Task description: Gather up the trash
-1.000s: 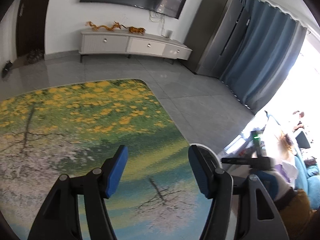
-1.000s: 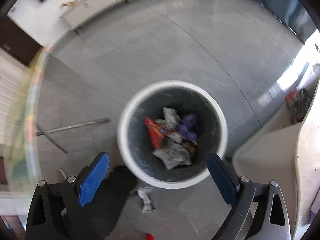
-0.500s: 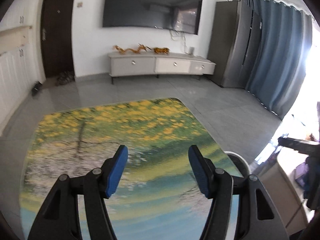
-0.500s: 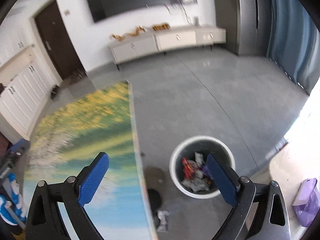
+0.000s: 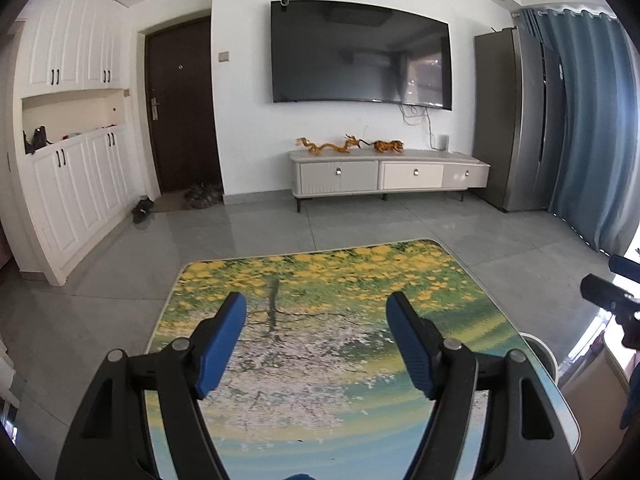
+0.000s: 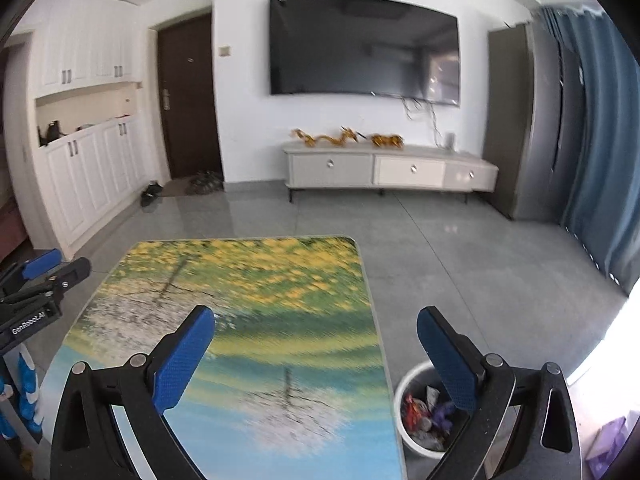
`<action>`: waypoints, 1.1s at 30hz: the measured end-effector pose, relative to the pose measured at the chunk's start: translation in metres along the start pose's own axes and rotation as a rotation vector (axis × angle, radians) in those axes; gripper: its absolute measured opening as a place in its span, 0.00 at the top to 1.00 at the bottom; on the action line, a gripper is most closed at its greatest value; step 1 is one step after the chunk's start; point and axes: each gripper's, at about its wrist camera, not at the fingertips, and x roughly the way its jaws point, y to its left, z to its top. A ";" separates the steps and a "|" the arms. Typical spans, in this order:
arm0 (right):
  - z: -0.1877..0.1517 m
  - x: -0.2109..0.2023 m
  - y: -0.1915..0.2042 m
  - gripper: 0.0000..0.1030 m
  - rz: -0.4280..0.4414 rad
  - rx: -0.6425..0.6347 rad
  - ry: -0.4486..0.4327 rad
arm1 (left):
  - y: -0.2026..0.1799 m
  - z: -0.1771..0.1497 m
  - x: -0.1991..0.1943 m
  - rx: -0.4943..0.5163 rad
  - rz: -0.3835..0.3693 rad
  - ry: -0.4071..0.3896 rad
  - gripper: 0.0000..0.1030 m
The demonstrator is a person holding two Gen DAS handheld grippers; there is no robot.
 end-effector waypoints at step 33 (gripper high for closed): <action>-0.012 -0.012 0.022 0.00 -0.055 0.001 -0.093 | 0.008 -0.008 -0.022 -0.019 0.010 -0.083 0.18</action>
